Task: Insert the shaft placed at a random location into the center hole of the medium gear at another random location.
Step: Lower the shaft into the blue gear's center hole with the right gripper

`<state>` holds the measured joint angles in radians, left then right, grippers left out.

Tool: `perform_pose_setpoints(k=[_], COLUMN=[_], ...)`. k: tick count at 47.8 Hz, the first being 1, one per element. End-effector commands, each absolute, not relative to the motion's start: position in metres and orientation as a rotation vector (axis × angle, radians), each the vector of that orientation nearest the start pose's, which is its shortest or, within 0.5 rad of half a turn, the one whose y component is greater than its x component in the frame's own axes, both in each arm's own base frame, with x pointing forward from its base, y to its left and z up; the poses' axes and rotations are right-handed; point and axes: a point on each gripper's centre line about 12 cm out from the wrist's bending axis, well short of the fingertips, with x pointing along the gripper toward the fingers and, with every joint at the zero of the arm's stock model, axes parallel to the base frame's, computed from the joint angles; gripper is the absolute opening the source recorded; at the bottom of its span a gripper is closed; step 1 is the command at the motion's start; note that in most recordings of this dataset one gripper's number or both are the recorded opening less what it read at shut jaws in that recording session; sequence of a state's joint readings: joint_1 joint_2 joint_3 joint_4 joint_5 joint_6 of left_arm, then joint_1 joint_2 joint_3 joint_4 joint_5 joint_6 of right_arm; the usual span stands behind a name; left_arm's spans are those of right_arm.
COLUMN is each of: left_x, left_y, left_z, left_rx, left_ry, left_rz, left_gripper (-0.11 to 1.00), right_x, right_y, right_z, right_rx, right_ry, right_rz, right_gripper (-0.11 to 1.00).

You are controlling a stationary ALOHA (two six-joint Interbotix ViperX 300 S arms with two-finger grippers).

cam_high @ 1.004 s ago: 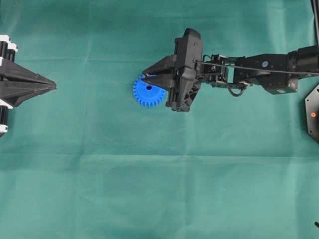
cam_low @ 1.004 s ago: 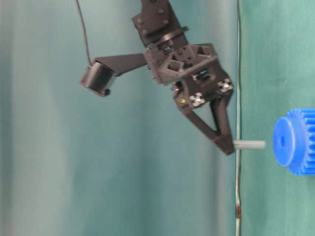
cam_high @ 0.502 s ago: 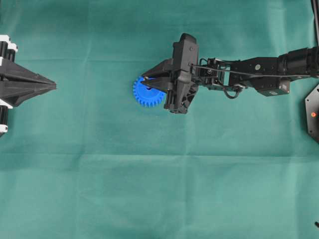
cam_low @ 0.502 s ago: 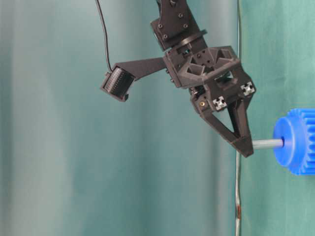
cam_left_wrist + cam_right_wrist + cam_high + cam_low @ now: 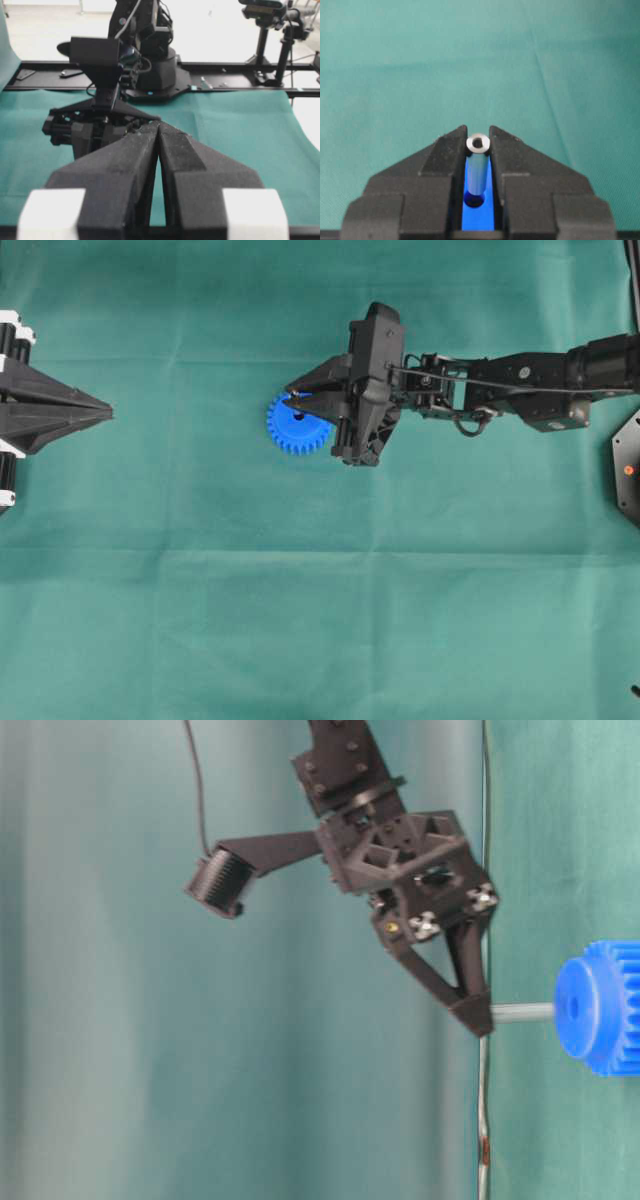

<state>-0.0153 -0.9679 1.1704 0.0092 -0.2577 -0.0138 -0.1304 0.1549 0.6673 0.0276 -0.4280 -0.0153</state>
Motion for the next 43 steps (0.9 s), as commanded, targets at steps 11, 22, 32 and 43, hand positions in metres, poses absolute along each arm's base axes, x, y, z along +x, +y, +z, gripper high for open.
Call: perform_pose_setpoints(k=[11,22,32,43], left_x=[0.201,0.201,0.201,0.201], left_y=[-0.004,-0.004,-0.004,-0.004], left_z=[0.298,0.298,0.298,0.298], left_rx=[-0.004,-0.004,-0.004,-0.005], left_ry=[-0.067,-0.067,-0.067,-0.067], left_rz=[-0.022,-0.020,-0.022,-0.020], left_gripper=[0.00,0.00,0.00,0.00], right_x=[0.415,0.417,0.418,0.419], right_y=[-0.054,-0.054,-0.054,-0.054], right_z=[0.168,0.158,0.146,0.138], right_rx=[0.014,0.017,0.026,0.035], right_ry=[0.333,0.339,0.357,0.375], right_rz=[-0.136,-0.138,-0.140,-0.145], right_gripper=[0.16,0.16,0.16,0.16])
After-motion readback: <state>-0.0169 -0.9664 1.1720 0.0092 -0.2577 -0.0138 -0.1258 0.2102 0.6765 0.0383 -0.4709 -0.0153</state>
